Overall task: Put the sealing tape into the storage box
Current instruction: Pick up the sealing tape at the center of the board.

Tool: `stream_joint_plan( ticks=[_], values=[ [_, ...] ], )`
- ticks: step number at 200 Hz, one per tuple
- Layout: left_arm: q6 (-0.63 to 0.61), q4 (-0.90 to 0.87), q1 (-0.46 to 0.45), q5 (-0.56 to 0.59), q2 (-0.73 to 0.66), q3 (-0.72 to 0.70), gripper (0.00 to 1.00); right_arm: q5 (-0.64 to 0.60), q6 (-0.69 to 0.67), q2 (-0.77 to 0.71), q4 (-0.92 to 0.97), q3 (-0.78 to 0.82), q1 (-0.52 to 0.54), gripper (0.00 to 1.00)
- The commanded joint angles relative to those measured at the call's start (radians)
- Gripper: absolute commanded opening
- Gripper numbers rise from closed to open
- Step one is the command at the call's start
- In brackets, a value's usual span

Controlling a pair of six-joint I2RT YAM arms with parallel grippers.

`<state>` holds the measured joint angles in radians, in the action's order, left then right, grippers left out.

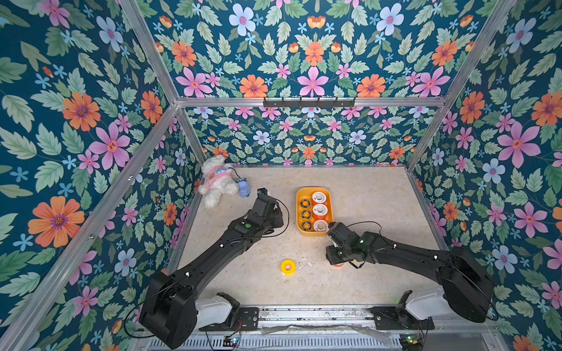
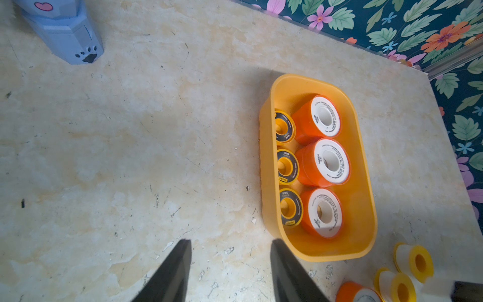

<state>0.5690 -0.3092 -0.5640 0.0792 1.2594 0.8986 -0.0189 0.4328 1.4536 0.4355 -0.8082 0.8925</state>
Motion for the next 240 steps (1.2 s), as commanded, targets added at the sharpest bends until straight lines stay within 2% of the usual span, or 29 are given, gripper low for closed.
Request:
stream_joint_plan(
  ticks=[1,130,179,219,240],
  values=[
    [-0.003,-0.014,0.001,0.011,0.008,0.009,0.55,-0.036,0.004,0.023,0.020,-0.011,0.008,0.52],
    [-0.008,-0.015,0.001,0.011,0.023,0.014,0.55,-0.136,0.021,0.191,0.069,-0.065,0.044,0.46],
    [-0.008,-0.018,0.001,0.011,0.028,0.009,0.55,-0.138,0.036,0.194,0.049,-0.067,0.046,0.30],
    [-0.008,-0.018,0.001,0.012,0.026,0.008,0.55,-0.103,0.061,0.163,-0.001,-0.052,0.046,0.25],
    [-0.008,-0.021,0.001,0.016,0.026,0.008,0.55,-0.046,0.067,0.119,-0.057,-0.034,0.035,0.24]
  ],
)
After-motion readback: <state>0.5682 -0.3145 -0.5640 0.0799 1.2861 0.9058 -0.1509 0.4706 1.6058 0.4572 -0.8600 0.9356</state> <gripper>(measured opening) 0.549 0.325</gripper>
